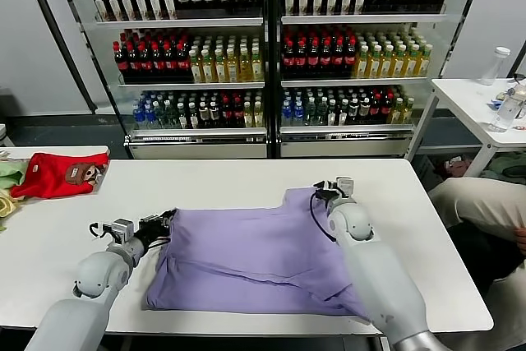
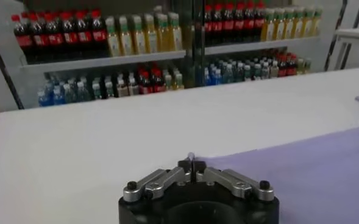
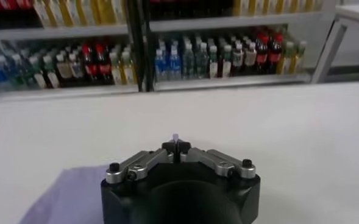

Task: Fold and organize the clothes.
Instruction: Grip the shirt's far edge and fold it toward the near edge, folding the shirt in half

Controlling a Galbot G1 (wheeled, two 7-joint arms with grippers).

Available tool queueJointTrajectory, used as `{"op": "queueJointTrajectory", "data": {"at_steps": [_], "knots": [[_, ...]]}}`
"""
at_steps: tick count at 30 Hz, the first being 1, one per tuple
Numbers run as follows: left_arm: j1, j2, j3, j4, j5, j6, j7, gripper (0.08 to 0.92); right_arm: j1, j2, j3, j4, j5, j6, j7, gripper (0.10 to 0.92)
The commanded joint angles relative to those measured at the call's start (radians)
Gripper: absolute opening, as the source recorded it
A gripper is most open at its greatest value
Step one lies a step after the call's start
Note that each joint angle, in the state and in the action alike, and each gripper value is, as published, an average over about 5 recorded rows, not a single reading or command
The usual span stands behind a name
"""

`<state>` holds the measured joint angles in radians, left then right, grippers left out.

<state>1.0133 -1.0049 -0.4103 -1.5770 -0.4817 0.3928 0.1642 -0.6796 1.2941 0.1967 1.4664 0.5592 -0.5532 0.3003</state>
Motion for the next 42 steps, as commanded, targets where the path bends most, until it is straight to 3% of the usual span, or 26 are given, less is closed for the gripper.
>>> {"op": "queueJointTrajectory", "data": {"at_steps": [1, 14, 42], "knots": [[0.185, 0.051, -0.049, -0.228, -0.076, -0.033, -0.04, 0.089, -0.25, -0.133, 0.054, 0.406, 0.065, -0.015, 0.01, 0.121], [0.353, 0.048, -0.1, -0.283, -0.058, -0.098, -0.052, 0.089, -0.536, -0.205, 0.145, 0.633, 0.079, -0.007, 0.01, 0.121], [0.421, 0.039, -0.128, -0.318, -0.026, -0.11, -0.045, 0.089, -0.717, -0.243, 0.228, 0.761, 0.117, -0.018, 0.05, 0.121]]}}
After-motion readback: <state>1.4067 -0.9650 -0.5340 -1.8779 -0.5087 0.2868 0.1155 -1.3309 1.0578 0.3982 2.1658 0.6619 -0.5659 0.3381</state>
